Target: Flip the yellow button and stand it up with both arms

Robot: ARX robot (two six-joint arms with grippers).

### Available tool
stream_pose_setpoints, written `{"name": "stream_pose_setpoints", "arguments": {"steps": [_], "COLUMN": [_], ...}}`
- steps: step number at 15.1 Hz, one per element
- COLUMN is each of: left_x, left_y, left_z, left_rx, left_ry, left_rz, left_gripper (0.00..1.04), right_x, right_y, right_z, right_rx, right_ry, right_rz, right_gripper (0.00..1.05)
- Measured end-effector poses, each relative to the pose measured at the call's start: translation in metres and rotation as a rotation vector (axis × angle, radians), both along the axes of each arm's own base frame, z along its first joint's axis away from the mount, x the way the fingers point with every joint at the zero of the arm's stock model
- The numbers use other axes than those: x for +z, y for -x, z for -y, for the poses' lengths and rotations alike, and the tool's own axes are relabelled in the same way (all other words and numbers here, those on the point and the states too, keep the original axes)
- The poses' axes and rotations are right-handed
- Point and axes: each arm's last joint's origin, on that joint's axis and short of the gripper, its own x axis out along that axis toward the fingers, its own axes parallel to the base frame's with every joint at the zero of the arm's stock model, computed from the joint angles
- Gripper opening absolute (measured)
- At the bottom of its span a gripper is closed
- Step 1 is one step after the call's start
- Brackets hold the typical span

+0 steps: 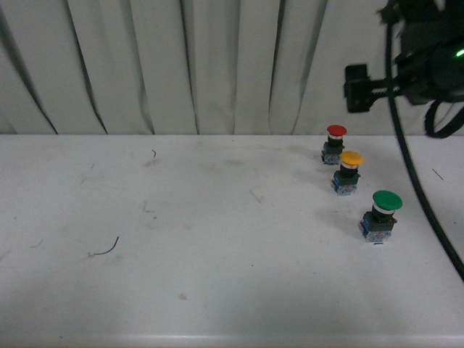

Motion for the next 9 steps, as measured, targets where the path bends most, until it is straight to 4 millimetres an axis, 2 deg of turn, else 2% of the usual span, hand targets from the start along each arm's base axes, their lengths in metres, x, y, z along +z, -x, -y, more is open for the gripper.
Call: {"name": "stream_pose_setpoints", "arguments": {"steps": [1,3,4,5,6,7,9], "left_x": [0.0,0.0,0.0,0.0,0.0,0.0,0.0], "left_y": [0.0,0.0,0.0,0.0,0.0,0.0,0.0], "left_z": [0.0,0.0,0.0,0.0,0.0,0.0,0.0], "left_rx": [0.0,0.0,0.0,0.0,0.0,0.0,0.0], "left_ry": [0.0,0.0,0.0,0.0,0.0,0.0,0.0], "left_rz": [0.0,0.0,0.0,0.0,0.0,0.0,0.0], "left_gripper": [0.98,0.98,0.98,0.98,0.98,0.98,0.98], "right_x": [0.013,0.042,0.059,0.068,0.07,0.065,0.041], "right_y": [0.011,0.048,0.08,0.108,0.154,0.179,0.237], "right_z": [0.007,0.024,0.033,0.037,0.047,0.05,0.052], "right_rx": [0.004,0.029,0.017,-0.024,-0.036,-0.044,-0.059], "right_ry": [-0.03,-0.109,-0.123,-0.104,-0.092,-0.086,-0.077], "right_rz": [0.051,0.174,0.308,0.399,0.44,0.424,0.35], "right_gripper": [0.98,0.98,0.94,0.85,0.72,0.64,0.46]}}
